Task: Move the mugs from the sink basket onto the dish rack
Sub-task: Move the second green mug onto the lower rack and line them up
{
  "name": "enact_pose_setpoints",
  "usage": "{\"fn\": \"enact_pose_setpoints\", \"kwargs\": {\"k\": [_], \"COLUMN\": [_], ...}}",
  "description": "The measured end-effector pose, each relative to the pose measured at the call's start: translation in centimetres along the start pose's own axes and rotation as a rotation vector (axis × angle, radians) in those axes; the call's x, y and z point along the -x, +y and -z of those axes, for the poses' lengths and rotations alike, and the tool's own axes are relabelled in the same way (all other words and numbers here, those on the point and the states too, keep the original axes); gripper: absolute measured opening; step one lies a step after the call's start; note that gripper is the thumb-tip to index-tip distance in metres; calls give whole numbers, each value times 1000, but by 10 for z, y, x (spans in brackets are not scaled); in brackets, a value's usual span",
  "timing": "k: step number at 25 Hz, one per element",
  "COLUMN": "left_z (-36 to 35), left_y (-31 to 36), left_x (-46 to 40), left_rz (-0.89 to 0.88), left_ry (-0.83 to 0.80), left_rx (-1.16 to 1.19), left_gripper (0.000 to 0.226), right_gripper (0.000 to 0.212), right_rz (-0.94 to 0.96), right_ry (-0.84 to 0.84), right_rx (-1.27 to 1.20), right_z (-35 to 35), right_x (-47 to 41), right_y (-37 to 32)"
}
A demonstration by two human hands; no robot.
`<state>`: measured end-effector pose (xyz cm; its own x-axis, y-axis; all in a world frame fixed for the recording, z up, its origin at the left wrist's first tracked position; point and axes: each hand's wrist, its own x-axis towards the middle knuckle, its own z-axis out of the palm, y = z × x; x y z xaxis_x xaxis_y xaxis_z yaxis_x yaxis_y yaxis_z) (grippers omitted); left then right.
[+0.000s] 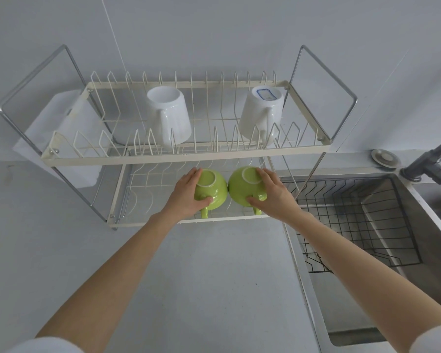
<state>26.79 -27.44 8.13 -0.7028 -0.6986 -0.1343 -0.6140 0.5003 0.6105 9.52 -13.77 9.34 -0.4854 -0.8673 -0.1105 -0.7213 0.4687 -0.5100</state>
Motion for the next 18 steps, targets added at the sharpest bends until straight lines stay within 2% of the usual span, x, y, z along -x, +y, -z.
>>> {"fn": "enact_pose_setpoints", "kwargs": {"k": [6, 11, 15, 18], "left_z": [7, 18, 26, 27], "left_y": [8, 19, 29, 40], "left_x": [4, 23, 51, 80], "left_rz": [4, -22, -71, -112], "left_ry": [-50, -23, 55, 180], "left_rx": [-72, -202, -362, -422], "left_gripper": [83, 82, 79, 73], "right_gripper": [80, 76, 74, 73], "right_rz": [4, 86, 178, 238], "right_ry": [-26, 3, 66, 119], "right_rx": [88, 181, 241, 263], "right_z": [2, 8, 17, 23], "right_x": [4, 23, 48, 72], "right_y": [-3, -13, -26, -33]}}
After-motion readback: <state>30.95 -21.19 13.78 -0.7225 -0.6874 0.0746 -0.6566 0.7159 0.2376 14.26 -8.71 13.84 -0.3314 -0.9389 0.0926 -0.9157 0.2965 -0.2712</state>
